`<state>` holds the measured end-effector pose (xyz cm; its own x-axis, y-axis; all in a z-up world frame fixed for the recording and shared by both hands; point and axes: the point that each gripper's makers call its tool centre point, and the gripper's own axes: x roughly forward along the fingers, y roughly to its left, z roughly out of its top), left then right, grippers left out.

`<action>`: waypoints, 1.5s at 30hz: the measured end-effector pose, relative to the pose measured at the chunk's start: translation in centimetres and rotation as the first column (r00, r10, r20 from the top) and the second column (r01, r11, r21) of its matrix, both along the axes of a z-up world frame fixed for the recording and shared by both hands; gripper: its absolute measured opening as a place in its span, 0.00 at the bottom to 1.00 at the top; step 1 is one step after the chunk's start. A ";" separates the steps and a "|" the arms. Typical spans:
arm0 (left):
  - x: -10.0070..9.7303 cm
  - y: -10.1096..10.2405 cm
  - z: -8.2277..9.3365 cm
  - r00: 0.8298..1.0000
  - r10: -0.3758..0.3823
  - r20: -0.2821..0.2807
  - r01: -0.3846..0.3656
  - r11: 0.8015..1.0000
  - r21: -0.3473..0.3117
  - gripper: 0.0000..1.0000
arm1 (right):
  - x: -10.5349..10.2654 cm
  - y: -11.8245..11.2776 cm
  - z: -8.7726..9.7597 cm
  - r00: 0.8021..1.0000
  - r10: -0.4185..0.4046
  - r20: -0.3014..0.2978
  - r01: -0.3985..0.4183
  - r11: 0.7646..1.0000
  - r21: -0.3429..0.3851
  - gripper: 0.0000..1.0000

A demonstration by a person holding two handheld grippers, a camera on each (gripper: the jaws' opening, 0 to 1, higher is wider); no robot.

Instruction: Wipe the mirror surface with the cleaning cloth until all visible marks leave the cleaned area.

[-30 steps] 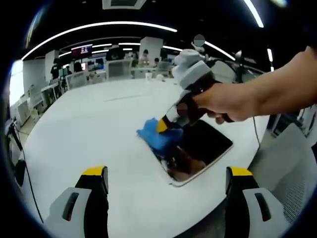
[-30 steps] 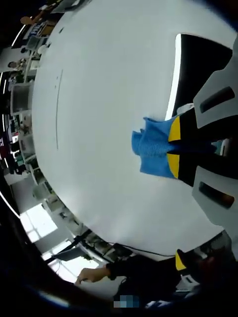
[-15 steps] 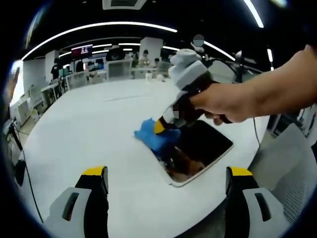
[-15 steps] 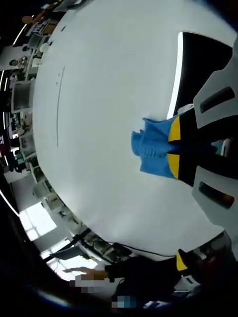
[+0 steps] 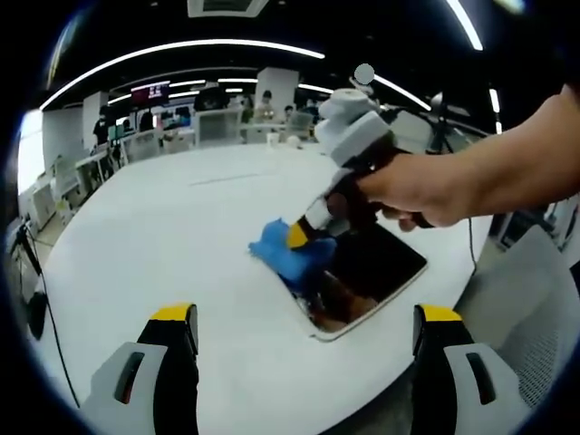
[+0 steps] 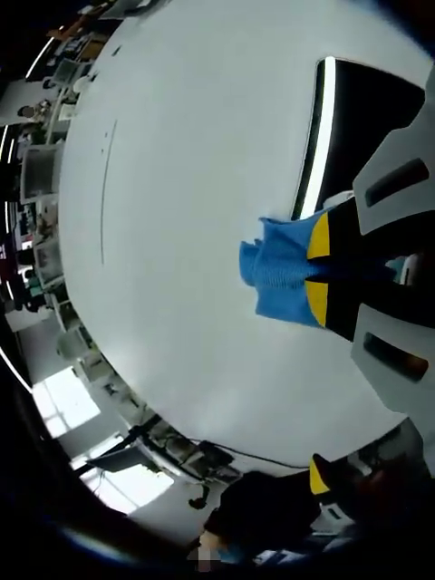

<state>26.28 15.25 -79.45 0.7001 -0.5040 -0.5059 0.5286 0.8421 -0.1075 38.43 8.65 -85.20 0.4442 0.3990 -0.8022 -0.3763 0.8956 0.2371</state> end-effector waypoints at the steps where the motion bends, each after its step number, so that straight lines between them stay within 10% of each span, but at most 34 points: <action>1: 0.0 0.0 0.0 1.000 -0.001 0.000 0.001 1.000 0.001 0.99 | -0.2 0.0 0.0 1.000 0.001 -0.001 -0.001 1.000 0.000 0.01; 45: 0.1 0.3 0.1 1.000 0.014 0.007 -0.014 1.000 -0.001 0.99 | -3.9 0.0 0.2 0.998 0.056 -0.005 -0.056 0.998 -0.008 0.01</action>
<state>26.40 15.51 -79.39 0.7107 -0.4944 -0.5004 0.5176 0.8493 -0.1040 34.54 8.60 -85.00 0.4176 0.4164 -0.8076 -0.4248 0.8752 0.2316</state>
